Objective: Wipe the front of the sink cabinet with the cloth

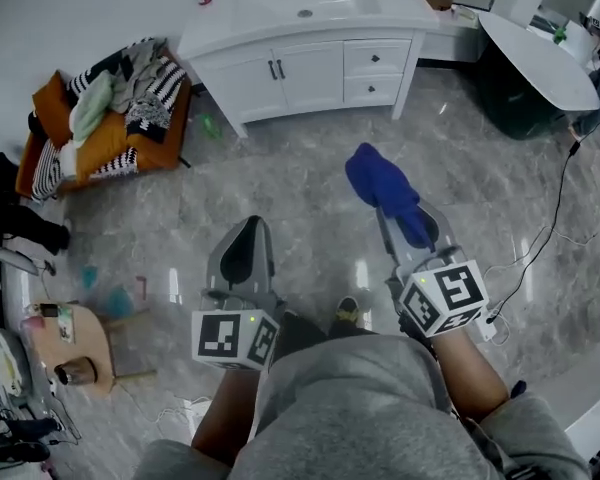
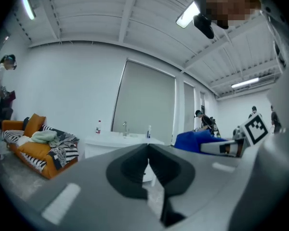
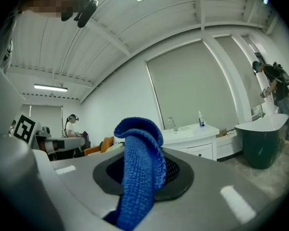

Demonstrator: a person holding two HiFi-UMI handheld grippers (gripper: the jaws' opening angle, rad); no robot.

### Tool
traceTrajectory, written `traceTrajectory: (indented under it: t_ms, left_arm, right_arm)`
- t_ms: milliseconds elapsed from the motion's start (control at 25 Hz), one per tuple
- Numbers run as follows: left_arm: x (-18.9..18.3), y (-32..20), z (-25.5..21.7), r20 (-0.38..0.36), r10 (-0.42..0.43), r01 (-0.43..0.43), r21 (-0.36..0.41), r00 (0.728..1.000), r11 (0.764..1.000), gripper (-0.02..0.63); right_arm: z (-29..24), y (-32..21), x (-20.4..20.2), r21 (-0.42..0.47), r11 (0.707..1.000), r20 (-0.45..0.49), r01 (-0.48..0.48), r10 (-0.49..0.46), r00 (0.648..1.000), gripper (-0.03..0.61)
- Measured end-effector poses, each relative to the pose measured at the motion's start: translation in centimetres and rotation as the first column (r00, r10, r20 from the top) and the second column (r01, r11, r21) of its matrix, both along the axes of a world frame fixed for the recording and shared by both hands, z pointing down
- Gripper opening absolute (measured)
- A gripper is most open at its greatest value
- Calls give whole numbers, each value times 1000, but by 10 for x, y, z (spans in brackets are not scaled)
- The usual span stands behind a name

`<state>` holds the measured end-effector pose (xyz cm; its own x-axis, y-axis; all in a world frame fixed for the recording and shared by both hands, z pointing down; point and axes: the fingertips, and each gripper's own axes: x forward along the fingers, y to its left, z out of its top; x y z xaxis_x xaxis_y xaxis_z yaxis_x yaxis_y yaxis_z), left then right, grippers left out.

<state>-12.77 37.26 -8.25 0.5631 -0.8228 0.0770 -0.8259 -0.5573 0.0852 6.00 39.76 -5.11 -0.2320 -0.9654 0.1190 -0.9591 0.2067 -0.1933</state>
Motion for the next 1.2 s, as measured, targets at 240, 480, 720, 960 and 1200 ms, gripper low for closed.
traceTrajectory:
  t_ms: [240,480,720,960,1200]
  left_arm:
    - [-9,6,-2,5,-5,5,3,1000,1000,11]
    - [-22,-2,0,-16,-45,44,-23,999,999,11]
    - [-27,-22,6,-37,-43,42,-27,998,999,11]
    - [-18,-72,11,-51,-15,13,-39,999,999,11]
    - [-17,-137,20,-54,-10,6,-76,999,997,11]
  right_arm:
    - [4,2,-10,-1,999,50,40,-40,998,89]
    - [4,-8,-16,1,998,22,64,-64,998,89]
    - [8,-31,-19,-5,998,4,58,-58,998,89]
    - [20,-74,-12,-40,999,-7,34,-34,999,89]
    - [29,-136,-14,-74,996,-34,47,-49,998,89]
